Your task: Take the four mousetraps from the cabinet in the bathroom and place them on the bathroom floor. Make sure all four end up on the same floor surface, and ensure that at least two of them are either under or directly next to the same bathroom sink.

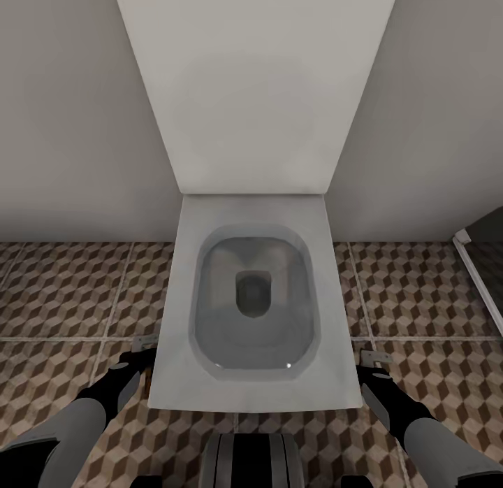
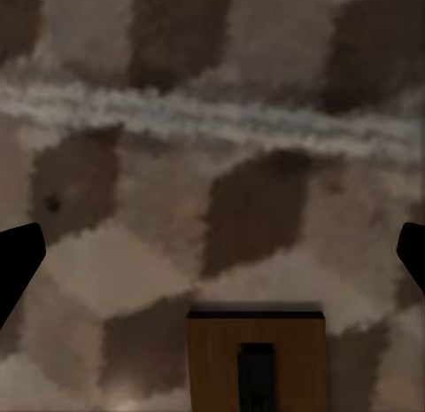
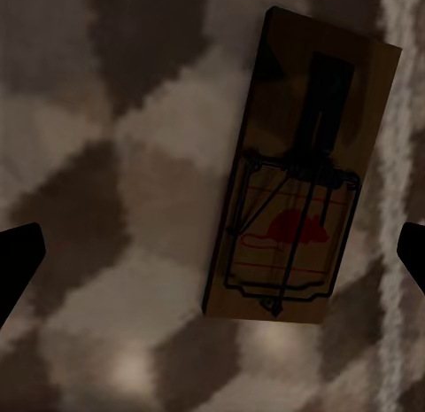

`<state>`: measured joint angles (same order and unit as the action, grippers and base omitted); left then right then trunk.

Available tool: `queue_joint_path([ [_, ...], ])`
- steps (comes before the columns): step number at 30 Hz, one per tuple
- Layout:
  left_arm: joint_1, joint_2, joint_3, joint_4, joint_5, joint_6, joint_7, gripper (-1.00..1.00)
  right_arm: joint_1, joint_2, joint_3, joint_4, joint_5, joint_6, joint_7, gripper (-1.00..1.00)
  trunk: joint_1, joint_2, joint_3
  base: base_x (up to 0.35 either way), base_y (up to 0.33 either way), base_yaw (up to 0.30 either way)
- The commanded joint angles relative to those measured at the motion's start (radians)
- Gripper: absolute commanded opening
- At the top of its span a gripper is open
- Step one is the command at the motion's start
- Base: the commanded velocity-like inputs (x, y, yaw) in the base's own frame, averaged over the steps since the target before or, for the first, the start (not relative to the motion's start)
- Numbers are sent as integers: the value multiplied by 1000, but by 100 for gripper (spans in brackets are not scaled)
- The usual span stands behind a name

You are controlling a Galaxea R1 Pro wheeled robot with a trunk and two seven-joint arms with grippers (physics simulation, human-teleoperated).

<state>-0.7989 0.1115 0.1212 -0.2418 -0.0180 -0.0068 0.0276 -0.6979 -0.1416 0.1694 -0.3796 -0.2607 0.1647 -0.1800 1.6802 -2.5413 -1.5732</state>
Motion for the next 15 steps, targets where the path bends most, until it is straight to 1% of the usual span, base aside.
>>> queue_joint_path([
  [1, 0, -1, 5, 0, -1, -1, 0, 100, 0, -1, 8, -2, -9, 6, -7, 100, 0, 0, -1, 0, 0, 0],
  [4, 0, -1, 10, 0, 1, -1, 1, 100, 0, -1, 8, -2, -9, 6, -7, 100, 0, 0, -1, -36, 0, 0],
  [7, 0, 0, 13, 0, 3, 2, 2, 100, 0, -1, 8, -2, -9, 6, -7, 100, 0, 0, -1, -161, 0, 0],
  [15, 0, 4, 16, 0, 7, 6, 2, 100, 0, -1, 8, -2, -9, 6, -7, 100, 0, 0, -1, -284, 0, 0],
])
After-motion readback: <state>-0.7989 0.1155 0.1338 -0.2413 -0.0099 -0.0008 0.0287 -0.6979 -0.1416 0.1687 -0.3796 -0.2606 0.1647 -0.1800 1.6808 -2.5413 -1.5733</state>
